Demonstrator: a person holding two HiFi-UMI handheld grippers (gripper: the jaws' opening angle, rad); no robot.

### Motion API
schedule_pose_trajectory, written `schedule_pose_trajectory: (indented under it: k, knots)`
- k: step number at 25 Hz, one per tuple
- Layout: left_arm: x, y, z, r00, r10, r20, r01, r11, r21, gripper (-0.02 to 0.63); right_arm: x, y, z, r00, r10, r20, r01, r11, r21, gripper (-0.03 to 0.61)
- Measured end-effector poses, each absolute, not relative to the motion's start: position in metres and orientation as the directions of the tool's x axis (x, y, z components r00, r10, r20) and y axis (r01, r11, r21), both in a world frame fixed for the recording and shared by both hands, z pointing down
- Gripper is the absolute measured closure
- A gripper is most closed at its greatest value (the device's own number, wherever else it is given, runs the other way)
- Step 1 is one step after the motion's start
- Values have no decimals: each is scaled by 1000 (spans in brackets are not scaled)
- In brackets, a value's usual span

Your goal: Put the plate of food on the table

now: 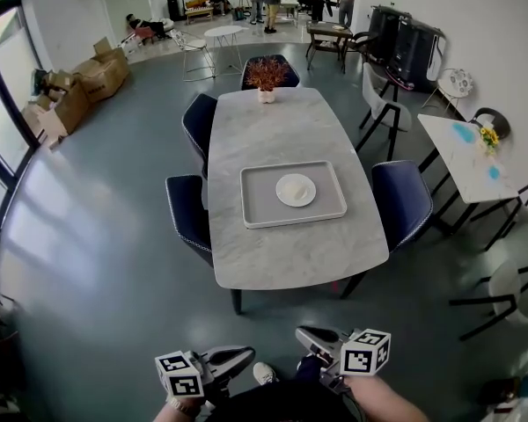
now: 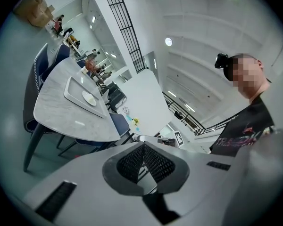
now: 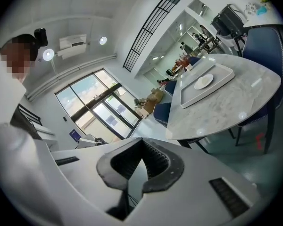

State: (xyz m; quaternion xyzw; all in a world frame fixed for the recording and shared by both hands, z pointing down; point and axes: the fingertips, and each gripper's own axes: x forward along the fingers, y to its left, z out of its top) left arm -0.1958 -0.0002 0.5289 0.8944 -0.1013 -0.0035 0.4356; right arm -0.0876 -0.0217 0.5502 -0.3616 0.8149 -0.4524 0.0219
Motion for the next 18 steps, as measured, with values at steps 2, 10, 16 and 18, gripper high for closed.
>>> schedule_pose_trajectory:
  k: [2,10,16,18]
  knots:
    - [-193,4,529,981,-176,81,-173,-604,778,607,-90,-9,548,-749,-597,288,-566,349,-747,569]
    - [-178,14,525,983,-170,70,-161,-611,775,607,-96,20,548,-756,-587,290,-573,379,-727,569]
    - [-175,23,526,984,-164,64,-152,-612,776,607,-113,36,544,-783,-556,280,-561,435,-705,569]
    - [-177,24,525,984,-164,62,-151,-611,777,607,-116,39,541,-783,-557,276,-562,442,-699,569]
